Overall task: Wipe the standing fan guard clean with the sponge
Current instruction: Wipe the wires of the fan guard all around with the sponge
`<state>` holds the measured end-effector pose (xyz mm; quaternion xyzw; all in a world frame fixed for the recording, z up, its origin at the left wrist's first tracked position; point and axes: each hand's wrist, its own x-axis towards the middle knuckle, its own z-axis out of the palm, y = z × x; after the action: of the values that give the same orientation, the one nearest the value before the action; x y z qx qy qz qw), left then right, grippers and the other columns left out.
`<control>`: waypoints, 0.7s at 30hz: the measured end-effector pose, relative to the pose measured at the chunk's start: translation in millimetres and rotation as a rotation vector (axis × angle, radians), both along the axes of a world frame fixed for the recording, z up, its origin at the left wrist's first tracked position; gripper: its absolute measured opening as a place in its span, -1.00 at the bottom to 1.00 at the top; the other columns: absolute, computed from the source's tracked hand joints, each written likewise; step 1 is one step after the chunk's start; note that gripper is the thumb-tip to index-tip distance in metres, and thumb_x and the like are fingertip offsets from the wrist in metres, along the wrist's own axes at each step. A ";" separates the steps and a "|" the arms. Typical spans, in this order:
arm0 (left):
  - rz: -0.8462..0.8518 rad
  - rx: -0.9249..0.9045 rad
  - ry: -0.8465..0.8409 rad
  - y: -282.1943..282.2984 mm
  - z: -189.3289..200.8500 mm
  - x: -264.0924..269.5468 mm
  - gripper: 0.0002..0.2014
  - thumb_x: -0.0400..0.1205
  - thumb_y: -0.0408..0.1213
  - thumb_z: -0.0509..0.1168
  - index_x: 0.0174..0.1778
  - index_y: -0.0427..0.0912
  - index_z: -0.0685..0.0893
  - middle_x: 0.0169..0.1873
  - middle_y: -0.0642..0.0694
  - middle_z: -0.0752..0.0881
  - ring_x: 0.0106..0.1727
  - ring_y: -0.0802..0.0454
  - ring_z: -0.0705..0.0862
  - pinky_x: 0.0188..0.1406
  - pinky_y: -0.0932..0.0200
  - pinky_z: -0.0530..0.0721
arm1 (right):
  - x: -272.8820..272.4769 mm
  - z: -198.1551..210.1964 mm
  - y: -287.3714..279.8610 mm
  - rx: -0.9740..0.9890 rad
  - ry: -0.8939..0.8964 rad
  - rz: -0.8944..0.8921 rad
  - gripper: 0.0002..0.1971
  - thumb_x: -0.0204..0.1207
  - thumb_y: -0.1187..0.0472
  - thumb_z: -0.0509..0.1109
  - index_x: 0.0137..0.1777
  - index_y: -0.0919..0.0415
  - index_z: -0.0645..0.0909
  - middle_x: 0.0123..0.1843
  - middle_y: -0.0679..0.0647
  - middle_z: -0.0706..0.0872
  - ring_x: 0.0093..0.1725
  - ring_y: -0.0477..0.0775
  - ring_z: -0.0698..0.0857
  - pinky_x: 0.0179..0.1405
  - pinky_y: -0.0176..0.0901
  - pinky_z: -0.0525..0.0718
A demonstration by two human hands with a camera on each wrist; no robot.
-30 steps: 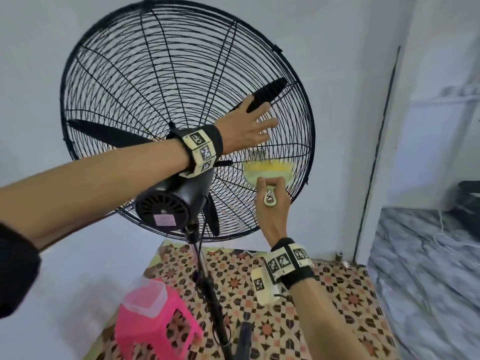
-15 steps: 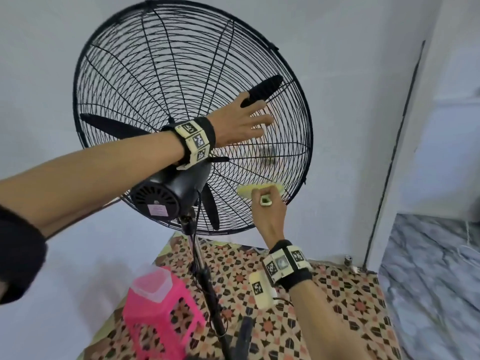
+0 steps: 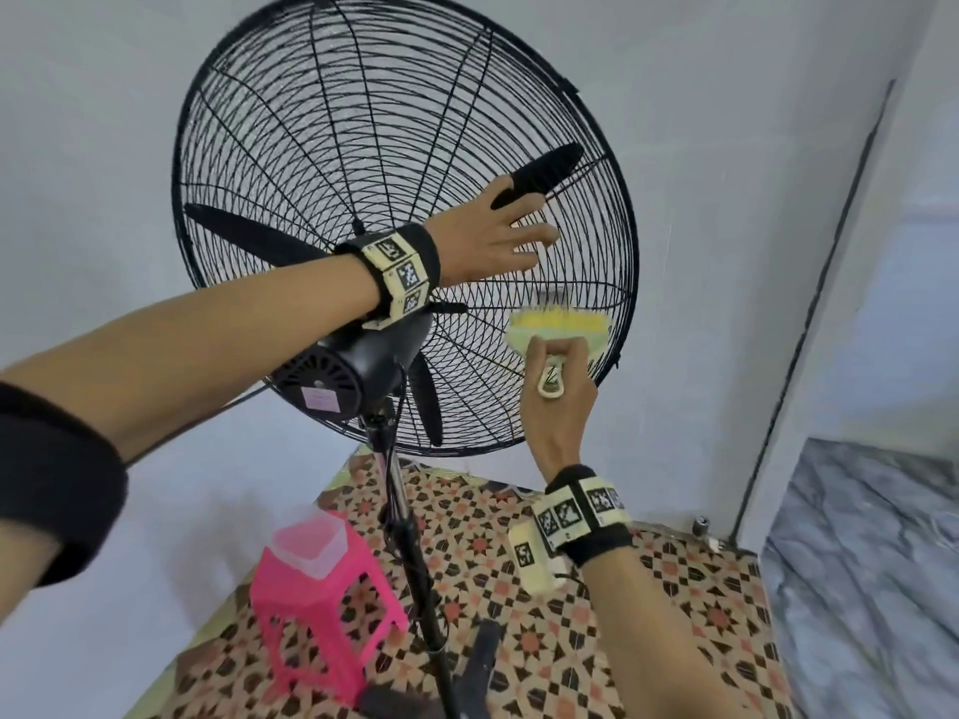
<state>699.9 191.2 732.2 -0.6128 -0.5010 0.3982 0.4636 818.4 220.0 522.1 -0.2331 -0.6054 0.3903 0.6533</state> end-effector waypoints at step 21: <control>-0.071 0.065 -0.073 8.6 -6.3 24.5 -0.54 0.61 -0.32 0.50 0.43 -0.10 0.58 0.42 -0.19 0.57 0.44 -0.32 0.57 0.52 -0.39 0.54 | 35.3 -8.1 23.7 -0.114 -0.019 0.084 -0.83 0.69 0.06 0.41 -0.09 0.13 0.60 -0.18 -0.06 0.76 -0.17 0.00 0.74 -0.21 -0.13 0.70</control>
<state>724.4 199.8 725.9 -0.6290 -0.5081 0.3424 0.4785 853.7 243.7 514.0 -0.2479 -0.5976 0.4489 0.6164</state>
